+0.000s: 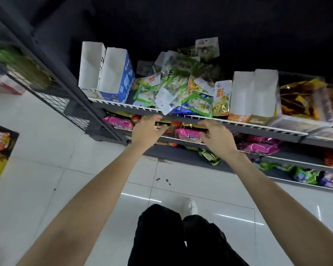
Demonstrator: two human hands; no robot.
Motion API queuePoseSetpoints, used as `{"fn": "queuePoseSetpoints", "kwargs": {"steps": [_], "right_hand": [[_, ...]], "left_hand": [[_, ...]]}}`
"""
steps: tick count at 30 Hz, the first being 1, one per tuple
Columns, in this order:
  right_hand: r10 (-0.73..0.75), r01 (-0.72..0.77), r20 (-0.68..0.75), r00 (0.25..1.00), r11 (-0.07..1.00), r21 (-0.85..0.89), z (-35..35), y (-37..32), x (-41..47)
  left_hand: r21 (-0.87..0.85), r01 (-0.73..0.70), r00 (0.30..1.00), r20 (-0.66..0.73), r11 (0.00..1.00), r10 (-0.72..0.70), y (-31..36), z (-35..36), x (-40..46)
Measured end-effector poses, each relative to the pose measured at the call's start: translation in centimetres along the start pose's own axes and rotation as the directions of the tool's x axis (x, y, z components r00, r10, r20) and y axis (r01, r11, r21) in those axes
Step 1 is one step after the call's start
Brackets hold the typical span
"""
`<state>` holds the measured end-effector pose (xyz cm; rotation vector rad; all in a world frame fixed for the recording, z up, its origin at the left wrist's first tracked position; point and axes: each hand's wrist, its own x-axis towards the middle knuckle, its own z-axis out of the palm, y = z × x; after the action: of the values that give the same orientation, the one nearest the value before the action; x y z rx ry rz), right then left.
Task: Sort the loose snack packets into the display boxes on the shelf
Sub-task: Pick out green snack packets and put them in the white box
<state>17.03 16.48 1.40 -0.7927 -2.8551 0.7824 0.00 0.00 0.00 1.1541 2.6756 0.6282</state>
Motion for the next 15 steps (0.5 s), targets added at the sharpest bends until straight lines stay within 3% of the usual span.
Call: {"fn": "queuePoseSetpoints", "kwargs": {"steps": [5,9,15], "right_hand": [[-0.013,0.016,0.058,0.998,0.998,-0.062,3.0,-0.7,7.8],[0.077,-0.067,0.071,0.995,0.990,-0.126,5.5,-1.5,11.4],[0.182,-0.166,0.109,0.977,0.976,-0.140,8.3,-1.1,13.0]], "left_hand": [[0.102,-0.064,0.998,0.029,0.993,0.062,-1.9,1.9,7.9],[0.190,-0.156,0.971,0.211,0.969,0.115,-3.4,3.7,12.2],[0.299,-0.385,0.847,0.491,0.873,0.205,-4.7,4.3,15.9]]}}
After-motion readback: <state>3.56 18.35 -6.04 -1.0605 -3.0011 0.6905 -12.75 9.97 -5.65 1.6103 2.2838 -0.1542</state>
